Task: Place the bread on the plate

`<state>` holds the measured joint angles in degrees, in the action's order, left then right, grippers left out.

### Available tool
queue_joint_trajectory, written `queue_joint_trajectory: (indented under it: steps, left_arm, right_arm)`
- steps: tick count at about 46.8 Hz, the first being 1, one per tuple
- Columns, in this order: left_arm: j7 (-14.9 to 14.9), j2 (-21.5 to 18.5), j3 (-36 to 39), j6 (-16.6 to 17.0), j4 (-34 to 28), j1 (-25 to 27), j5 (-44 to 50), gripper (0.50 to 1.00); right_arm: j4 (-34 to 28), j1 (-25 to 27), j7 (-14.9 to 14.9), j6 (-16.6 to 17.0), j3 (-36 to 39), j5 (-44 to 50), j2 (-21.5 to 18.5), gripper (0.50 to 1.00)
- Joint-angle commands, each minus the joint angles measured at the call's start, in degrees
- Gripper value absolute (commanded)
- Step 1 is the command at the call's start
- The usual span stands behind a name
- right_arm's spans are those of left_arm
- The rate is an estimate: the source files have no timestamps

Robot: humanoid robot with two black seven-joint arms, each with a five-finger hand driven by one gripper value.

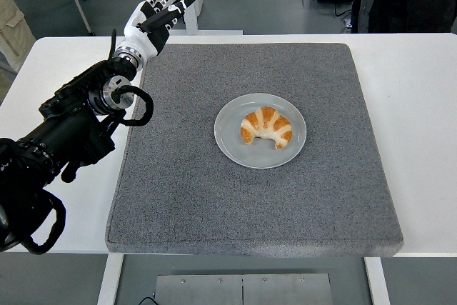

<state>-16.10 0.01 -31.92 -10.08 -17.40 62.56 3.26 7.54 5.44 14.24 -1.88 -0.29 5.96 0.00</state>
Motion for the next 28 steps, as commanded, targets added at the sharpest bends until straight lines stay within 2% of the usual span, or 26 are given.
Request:
queue_joint_trajectory:
  steps: [1, 28]
  left_arm:
    - [-0.08, -0.01, -0.95, -0.03, -0.01, -0.42, -0.01, 0.989]
    - [0.01, -0.01, -2.88, 0.06, 0.35, -0.42, 0.08, 0.989]
  right_arm:
    - [-0.06, 0.0, 0.0, -0.14, 0.02, 0.02, 0.0, 1.0]
    - [0.11, -0.35, 0.0, -0.23, -0.41, 0.02, 0.0, 1.0]
